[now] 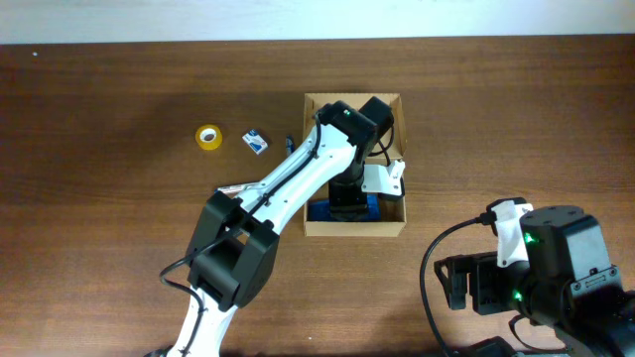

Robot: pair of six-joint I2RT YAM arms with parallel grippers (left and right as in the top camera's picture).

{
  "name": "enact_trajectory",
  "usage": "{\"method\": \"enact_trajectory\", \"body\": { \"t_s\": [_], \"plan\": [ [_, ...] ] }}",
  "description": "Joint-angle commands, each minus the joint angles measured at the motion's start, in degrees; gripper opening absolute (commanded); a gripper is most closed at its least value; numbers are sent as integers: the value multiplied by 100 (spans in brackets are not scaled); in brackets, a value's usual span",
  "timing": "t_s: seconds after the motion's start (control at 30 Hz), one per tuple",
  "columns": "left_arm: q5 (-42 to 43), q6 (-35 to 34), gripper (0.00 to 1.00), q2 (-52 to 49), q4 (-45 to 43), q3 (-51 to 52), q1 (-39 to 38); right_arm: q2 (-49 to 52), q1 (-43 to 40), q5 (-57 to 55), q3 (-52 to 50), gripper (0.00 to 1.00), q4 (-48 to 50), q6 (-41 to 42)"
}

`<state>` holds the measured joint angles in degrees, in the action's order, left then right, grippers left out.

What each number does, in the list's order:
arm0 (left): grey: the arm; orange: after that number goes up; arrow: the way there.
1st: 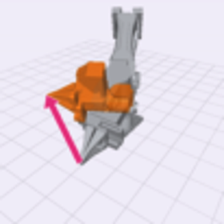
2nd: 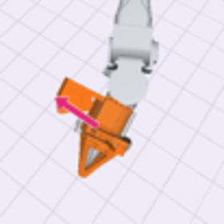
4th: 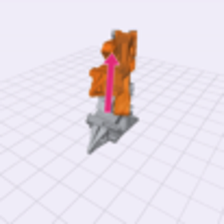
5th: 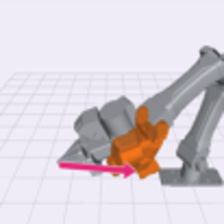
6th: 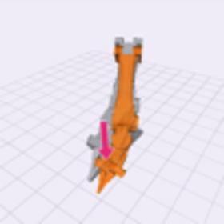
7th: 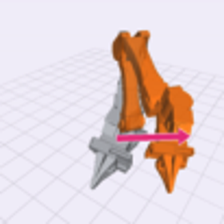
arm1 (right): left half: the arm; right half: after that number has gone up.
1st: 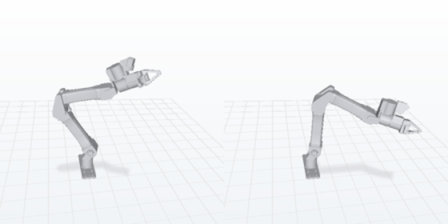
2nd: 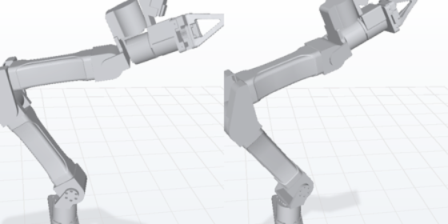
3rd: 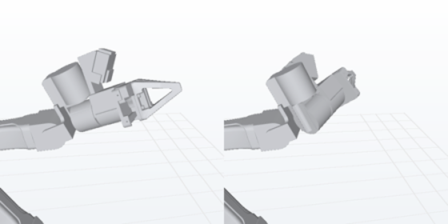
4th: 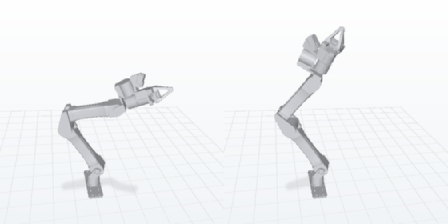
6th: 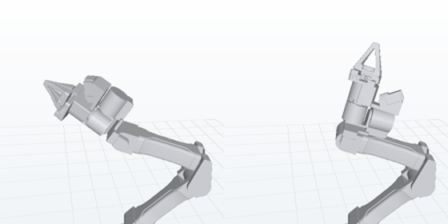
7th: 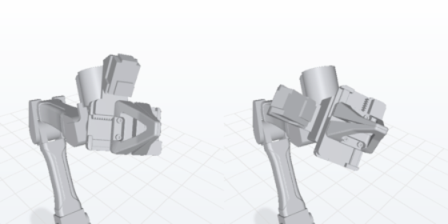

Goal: Pack container
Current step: 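Move the left gripper to the white staples box and grasp it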

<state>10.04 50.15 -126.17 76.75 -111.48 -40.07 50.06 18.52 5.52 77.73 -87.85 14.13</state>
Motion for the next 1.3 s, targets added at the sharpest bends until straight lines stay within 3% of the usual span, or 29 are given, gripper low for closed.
{"method": "enact_trajectory", "body": {
  "t_s": [0.0,0.1,0.2,0.37,0.5,0.67,0.7,0.8,0.97,1.0,1.13,1.27],
  "plan": [
    [0,24,63,-22,184,-531,11,-20,33,28,59,99,17,-22],
    [0,-304,57,37,411,-1270,87,-20,33,28,59,99,20,-22],
    [0,-903,57,216,459,-1805,448,-20,33,28,59,99,20,-22],
    [2,-1464,56,643,492,-1897,1504,-20,33,28,59,99,17,-22],
    [24,-2730,56,660,166,-1895,2487,-20,33,28,59,99,20,-22],
    [17,-4496,56,595,-323,-1895,3165,-20,33,28,59,99,20,-22],
    [31,-4857,60,538,-422,-1895,3228,-20,33,28,59,99,20,-22],
    [70,-4843,100,498,-656,-1895,3235,-20,33,28,59,99,20,-22],
    [503,-4885,100,498,-863,-1895,3226,-20,33,28,59,99,17,-22],
    [498,-5180,100,498,-835,-1882,3226,-20,33,28,59,99,17,-22],
    [-960,-7984,98,496,-603,-1873,3226,-20,33,28,59,99,20,-22],
    [-990,-9449,99,205,-306,-1871,3213,-20,33,28,59,99,20,-22]
  ]
}}
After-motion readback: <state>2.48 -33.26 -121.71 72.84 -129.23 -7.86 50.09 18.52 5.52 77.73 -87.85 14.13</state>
